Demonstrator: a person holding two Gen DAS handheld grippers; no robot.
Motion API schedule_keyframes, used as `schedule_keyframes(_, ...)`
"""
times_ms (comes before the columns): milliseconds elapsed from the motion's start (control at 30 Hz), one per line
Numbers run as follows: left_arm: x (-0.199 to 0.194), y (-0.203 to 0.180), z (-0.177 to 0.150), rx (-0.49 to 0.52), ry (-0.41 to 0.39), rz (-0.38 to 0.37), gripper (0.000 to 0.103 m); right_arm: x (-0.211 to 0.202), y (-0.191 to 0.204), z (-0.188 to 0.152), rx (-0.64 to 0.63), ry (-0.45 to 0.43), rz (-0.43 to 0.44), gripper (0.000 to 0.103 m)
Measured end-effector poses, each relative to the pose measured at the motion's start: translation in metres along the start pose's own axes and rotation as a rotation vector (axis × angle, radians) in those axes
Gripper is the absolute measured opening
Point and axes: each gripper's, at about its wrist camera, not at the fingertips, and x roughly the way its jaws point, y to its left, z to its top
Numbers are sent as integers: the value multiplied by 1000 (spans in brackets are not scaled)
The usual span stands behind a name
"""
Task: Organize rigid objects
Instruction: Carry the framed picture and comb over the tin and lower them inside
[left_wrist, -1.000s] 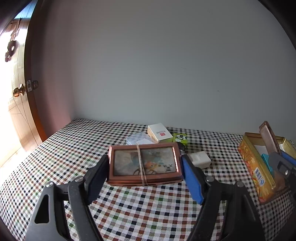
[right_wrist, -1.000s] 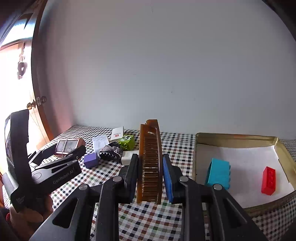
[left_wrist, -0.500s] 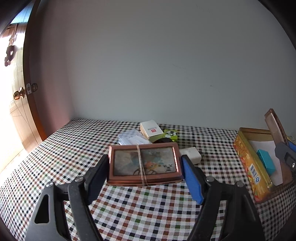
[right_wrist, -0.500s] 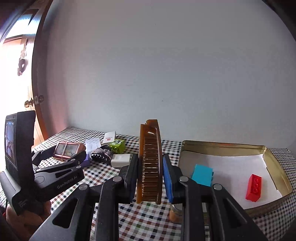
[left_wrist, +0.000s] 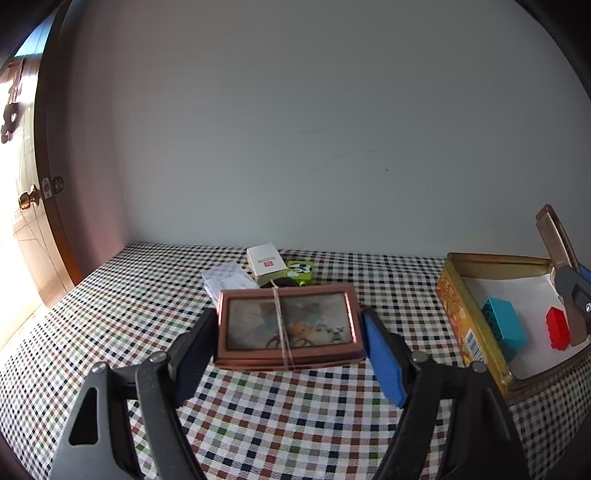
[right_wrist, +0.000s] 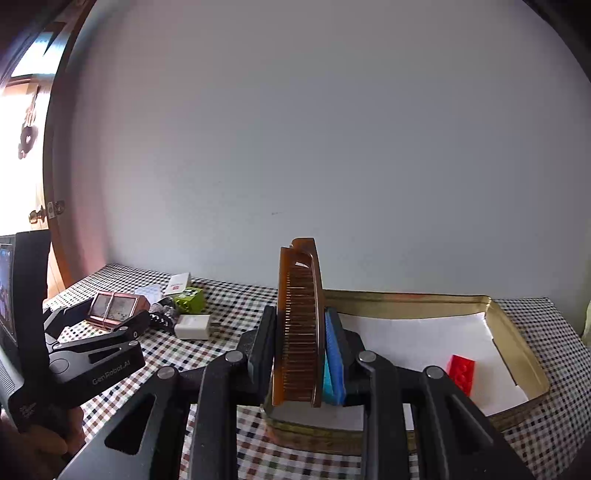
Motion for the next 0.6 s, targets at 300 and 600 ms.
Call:
schedule_keyframes(300, -5, -24, 7, 21, -14, -22, 77, -7, -33, 1, 15, -19, -49, 28)
schedule_keyframes(600, -13, -53, 17, 44, -42, -62, 77, -12, -61, 3, 37, -31, -93, 28)
